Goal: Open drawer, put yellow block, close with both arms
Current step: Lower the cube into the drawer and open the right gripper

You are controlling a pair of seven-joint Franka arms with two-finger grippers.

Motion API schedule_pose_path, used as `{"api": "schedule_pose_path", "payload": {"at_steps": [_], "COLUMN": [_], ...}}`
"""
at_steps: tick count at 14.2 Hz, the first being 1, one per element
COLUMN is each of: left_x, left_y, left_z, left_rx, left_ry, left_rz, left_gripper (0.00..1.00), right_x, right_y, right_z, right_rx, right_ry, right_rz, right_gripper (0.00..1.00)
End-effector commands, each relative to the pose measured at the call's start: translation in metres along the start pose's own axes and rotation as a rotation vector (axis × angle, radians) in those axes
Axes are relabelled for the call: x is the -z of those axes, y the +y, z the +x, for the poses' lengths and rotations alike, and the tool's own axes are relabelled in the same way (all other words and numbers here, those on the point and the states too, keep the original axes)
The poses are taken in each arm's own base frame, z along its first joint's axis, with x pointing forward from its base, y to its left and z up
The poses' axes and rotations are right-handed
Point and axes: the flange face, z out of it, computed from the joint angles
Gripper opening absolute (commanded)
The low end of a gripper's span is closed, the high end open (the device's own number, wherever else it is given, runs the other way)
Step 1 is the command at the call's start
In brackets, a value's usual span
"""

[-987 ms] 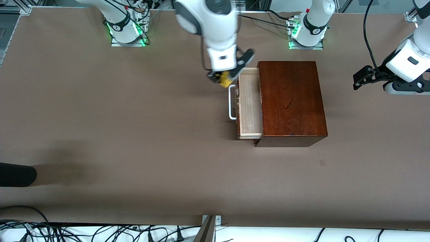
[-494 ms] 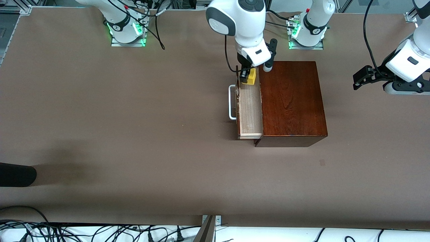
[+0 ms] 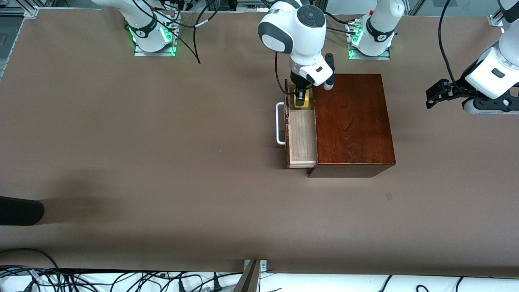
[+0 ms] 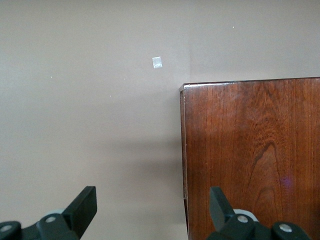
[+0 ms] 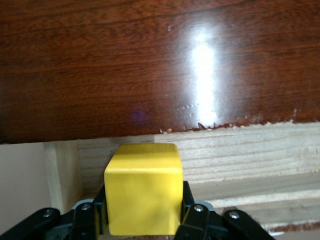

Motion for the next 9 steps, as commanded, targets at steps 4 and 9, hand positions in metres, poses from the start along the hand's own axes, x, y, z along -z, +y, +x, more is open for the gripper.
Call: {"api": "schedule_pose_path", "payload": {"at_steps": [4,9], "left_x": [0.005,0.005], "left_y": [0.003,0.003], "left_z": [-0.004,-0.004], "left_rx": [-0.001,-0.002], "left_ry": [0.001,0.001], "left_rz": [-0.024,-0.024], "left_gripper": [1.0,1.0], "right_x": [-0.025,-0.034], "right_y": [0.005,0.008], "right_z": [0.005,0.002], "right_rx": [0.11,0.149], "right_ry": [-0.007,-0.037], "right_rz": [-0.025,-0.043], "right_gripper": [0.0,0.0]}}
